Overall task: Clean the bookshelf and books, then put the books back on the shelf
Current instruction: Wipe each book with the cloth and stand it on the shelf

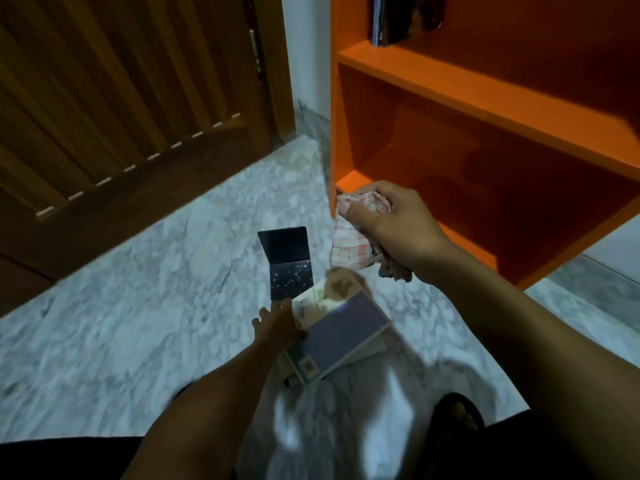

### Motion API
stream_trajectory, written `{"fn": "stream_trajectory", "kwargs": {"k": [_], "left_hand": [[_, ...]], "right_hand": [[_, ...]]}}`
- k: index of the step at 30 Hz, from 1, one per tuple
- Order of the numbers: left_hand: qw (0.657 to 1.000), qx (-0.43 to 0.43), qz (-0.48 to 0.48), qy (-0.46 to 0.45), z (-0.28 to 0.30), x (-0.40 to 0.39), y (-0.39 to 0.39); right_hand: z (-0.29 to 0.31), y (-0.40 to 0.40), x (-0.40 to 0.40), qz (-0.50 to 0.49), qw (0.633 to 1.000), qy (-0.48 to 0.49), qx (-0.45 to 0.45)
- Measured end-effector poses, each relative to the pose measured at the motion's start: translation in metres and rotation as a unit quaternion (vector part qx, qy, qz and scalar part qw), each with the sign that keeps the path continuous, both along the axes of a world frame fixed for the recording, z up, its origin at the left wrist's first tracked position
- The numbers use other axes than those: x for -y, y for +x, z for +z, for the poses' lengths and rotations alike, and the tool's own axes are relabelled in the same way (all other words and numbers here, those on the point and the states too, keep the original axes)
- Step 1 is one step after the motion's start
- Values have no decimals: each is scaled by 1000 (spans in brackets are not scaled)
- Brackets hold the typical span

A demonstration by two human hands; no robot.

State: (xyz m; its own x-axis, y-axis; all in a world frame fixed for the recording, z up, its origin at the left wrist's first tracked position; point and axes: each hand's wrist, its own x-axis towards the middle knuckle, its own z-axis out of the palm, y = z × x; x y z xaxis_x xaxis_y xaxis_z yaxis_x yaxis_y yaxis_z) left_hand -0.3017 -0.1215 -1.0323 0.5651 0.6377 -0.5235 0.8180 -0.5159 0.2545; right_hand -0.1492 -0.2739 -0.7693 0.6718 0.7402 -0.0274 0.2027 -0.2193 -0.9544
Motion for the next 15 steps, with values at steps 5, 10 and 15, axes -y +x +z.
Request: {"fn": "stream_trajectory", "kwargs": {"k": [5, 10, 15], "left_hand": [[999, 2, -37, 36, -5, -8, 4], [994, 0, -63, 91, -6, 0, 3], [986, -7, -82, 146, -5, 6, 3]], "right_hand": [[-5, 5, -4, -16, 1000, 6, -19], [-10, 6, -6, -7, 1000, -11, -19], [-14, 4, -6, -2, 1000, -24, -8]]}}
